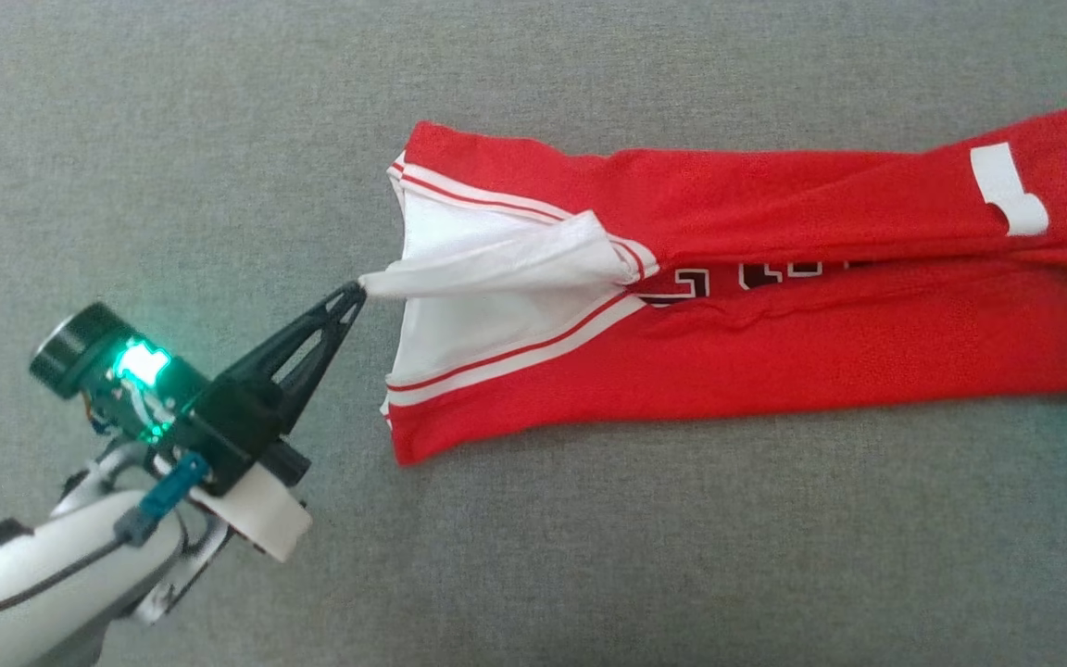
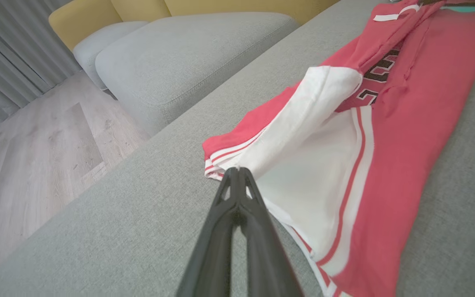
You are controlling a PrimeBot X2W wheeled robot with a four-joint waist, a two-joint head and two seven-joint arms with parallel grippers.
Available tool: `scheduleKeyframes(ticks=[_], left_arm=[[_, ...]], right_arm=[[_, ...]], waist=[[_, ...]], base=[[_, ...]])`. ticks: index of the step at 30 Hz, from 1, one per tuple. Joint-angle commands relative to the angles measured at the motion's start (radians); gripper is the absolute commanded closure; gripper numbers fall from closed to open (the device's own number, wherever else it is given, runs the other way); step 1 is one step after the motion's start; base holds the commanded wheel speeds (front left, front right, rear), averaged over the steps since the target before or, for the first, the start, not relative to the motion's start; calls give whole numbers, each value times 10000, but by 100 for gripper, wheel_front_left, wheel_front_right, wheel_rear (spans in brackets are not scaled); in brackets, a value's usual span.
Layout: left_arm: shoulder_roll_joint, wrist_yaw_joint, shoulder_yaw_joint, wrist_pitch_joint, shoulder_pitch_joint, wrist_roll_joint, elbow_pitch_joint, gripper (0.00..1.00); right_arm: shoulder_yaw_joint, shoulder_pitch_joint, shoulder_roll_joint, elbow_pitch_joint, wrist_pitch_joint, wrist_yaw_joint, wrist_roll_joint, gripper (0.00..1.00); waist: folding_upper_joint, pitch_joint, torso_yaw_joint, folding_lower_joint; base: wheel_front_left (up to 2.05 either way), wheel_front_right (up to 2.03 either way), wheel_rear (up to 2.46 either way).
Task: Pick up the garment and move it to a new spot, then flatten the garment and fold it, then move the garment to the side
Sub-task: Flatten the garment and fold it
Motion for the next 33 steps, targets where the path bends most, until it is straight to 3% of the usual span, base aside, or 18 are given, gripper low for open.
scheduleKeyframes(ticks=[1, 10, 11, 12, 13, 14, 20, 25, 29, 33], left_arm=[[353, 129, 461, -128, -76, -7, -184, 100], [81, 506, 471, -500, 516, -218, -122, 100], [-194, 593, 476, -679, 734, -334, 77, 100], [-369, 686, 515, -811, 858, -428, 226, 91], [-557, 811, 591, -964, 991, -528, 408, 55], [-757, 935, 660, -1116, 1115, -572, 599, 0], [-2280, 1987, 1819, -1601, 2180, -805, 1491, 0], [-3601, 2892, 3699, -1615, 3506, 518, 1253, 0], [-4445, 3089, 4725, -1617, 4596, 1676, 1116, 0], [-5186, 2918, 5335, -1618, 5423, 2563, 1005, 0]], right_arm=[[-94, 448, -541, -117, -170, -9, 89, 100], [-733, 1167, -312, -353, -437, -9, -45, 100], [-872, 1305, -184, -334, -462, -9, -104, 79], [-959, 1371, -98, -282, -482, -9, -127, 52], [-1075, 1432, 5, -215, -530, -9, -159, 0], [-1212, 1498, 127, -146, -600, -9, -201, 0], [-2389, 2312, 978, -91, -941, -9, -602, 0], [-4115, 3124, 1922, -335, -978, -9, -1446, 0], [-5359, 3604, 2741, -225, -980, -9, -2294, 0], [-6263, 3579, 3337, 397, -976, -9, -2973, 0]], waist=[[0, -1, 2, 0], [0, 88, 11, 0], [0, 96, -6, 0], [0, 91, -12, 0], [0, 77, -21, 0], [0, 51, -31, 0], [0, -265, -39, 0], [0, -633, 43, 0], [0, -942, 253, 0], [0, -1200, 625, 0]], base=[[0, 0, 0], [0, 0, 0], [0, 0, 0], [0, 0, 0], [0, 0, 0], [0, 0, 0], [0, 0, 0], [0, 0, 0], [0, 0, 0], [0, 0, 0]])
